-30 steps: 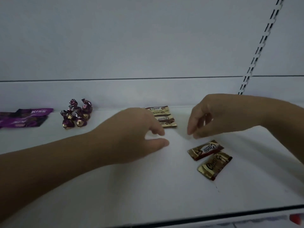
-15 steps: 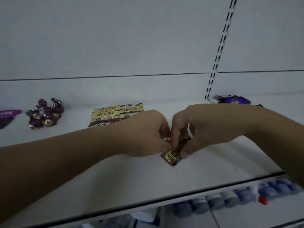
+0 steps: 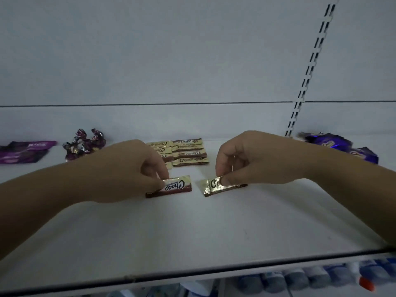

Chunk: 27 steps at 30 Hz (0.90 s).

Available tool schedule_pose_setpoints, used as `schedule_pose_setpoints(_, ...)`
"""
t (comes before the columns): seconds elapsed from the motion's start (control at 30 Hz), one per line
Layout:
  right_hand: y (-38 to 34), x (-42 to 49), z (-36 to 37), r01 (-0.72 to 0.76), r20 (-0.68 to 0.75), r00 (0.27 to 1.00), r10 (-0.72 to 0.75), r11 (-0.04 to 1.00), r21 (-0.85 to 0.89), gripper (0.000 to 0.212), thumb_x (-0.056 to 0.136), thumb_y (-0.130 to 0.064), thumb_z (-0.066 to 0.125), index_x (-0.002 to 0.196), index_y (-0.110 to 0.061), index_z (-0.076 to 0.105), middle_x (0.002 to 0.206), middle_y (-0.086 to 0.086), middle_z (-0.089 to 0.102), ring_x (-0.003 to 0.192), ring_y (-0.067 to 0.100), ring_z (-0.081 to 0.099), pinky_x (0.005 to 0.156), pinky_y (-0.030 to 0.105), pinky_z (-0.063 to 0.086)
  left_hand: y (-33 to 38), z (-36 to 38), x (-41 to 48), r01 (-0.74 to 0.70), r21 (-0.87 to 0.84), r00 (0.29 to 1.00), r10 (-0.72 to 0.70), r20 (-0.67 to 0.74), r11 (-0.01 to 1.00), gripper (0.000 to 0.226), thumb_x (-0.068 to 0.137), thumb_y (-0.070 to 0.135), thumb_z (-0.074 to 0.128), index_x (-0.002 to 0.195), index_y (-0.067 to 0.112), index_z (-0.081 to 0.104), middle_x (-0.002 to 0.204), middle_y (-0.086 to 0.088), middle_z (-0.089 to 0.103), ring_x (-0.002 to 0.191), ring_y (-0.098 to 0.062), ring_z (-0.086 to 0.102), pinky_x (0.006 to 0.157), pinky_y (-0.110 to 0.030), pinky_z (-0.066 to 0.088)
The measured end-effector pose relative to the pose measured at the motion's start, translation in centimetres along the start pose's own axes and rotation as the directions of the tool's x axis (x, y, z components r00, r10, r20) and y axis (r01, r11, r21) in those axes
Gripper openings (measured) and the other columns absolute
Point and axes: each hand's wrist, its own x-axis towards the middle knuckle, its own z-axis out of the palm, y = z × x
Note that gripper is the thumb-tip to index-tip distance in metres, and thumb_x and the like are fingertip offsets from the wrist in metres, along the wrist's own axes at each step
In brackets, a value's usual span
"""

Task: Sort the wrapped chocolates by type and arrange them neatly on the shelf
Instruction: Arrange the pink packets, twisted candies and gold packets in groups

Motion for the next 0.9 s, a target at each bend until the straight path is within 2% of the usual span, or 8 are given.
schedule_pose_setpoints(0.07,-0.3,1.2,0.8,0.016,-0.045,0.999,-0.018,0.999,-0.039,0.007,0.080,-0.029,0.073,0.085,-0.029,0.068,0.075,-0.025,0.066,0.064,0.000,0.063,0.055,0.009,0.045,-1.0,0.0,-0.9,0.015,0.057,1.000,-0.013,-0.027,0.998,0.005,0.081,0.034,0.065,0.080,0.037,0.069,0.069,0.025,0.068,0.067,0.002,0.062,0.060,-0.015,0.046)
schedule_pose_setpoints(0.13,-0.5,2.0,1.3,0.046,-0.090,0.994,-0.057,0.992,-0.115,0.007,0.081,-0.032,0.070,0.088,-0.033,0.067,0.077,-0.022,0.065,0.071,0.000,0.061,0.059,0.010,0.044,-1.9,0.0,-1.8,0.023,0.092,0.996,-0.015,-0.083,0.996,0.005,0.080,0.042,0.062,0.084,0.042,0.065,0.076,0.020,0.065,0.071,0.001,0.059,0.062,-0.015,0.043)
schedule_pose_setpoints(0.27,-0.8,2.6,2.0,0.126,-0.058,0.988,-0.143,0.964,-0.233,0.020,0.082,-0.040,0.064,0.102,-0.038,0.065,0.100,-0.018,0.057,0.094,0.000,0.054,0.082,0.021,0.046,-2.3,0.4,-2.9,-0.052,0.133,0.992,0.067,-0.107,0.990,0.031,0.074,0.061,0.057,0.103,0.050,0.059,0.098,0.022,0.051,0.089,0.006,0.051,0.075,-0.013,0.041)
schedule_pose_setpoints(0.33,-1.1,2.5,2.2,0.155,-0.035,0.985,-0.168,0.957,-0.243,0.024,0.081,-0.042,0.064,0.105,-0.038,0.065,0.103,-0.019,0.056,0.098,-0.002,0.052,0.086,0.020,0.044,-2.1,0.9,-2.9,-0.101,0.178,0.987,0.122,-0.108,0.979,0.028,0.080,0.059,0.055,0.106,0.050,0.060,0.099,0.023,0.052,0.093,0.005,0.050,0.076,-0.009,0.039)
schedule_pose_setpoints(0.5,-1.2,3.2,3.0,0.134,-0.121,0.978,-0.170,0.956,-0.261,0.020,0.084,-0.038,0.064,0.102,-0.039,0.070,0.095,-0.017,0.063,0.085,0.000,0.058,0.078,0.025,0.049,-2.8,1.2,-2.3,-0.114,0.238,0.972,0.158,-0.177,0.965,0.035,0.076,0.054,0.042,0.101,0.049,0.067,0.088,0.023,0.054,0.086,-0.001,0.051,0.079,-0.029,0.048)
schedule_pose_setpoints(0.6,-1.1,3.7,3.5,0.131,-0.161,0.971,-0.175,0.960,-0.249,0.016,0.084,-0.035,0.063,0.097,-0.037,0.073,0.091,-0.014,0.064,0.081,0.003,0.058,0.075,0.027,0.049,-3.2,1.2,-1.9,-0.098,0.221,0.968,0.144,-0.205,0.970,0.035,0.075,0.052,0.044,0.098,0.047,0.069,0.085,0.026,0.052,0.083,0.000,0.051,0.079,-0.028,0.047)
schedule_pose_setpoints(0.77,-1.0,4.3,3.9,0.104,-0.229,0.960,-0.161,0.965,-0.241,0.017,0.085,-0.030,0.064,0.097,-0.034,0.076,0.090,-0.014,0.064,0.080,0.003,0.057,0.071,0.016,0.042,-3.6,1.2,-1.6,-0.081,0.240,0.969,0.132,-0.208,0.968,0.037,0.075,0.053,0.042,0.098,0.046,0.070,0.079,0.024,0.047,0.074,0.000,0.045,0.072,-0.026,0.044)
schedule_pose_setpoints(0.9,-1.0,4.1,4.4,0.080,-0.276,0.951,-0.139,0.973,-0.217,0.018,0.087,-0.029,0.062,0.098,-0.036,0.075,0.090,-0.019,0.061,0.085,-0.001,0.053,0.074,0.014,0.041,-3.7,1.4,-1.1,-0.073,0.267,0.969,0.132,-0.209,0.961,0.039,0.077,0.053,0.038,0.101,0.044,0.069,0.079,0.019,0.046,0.079,-0.005,0.046,0.074,-0.030,0.046)
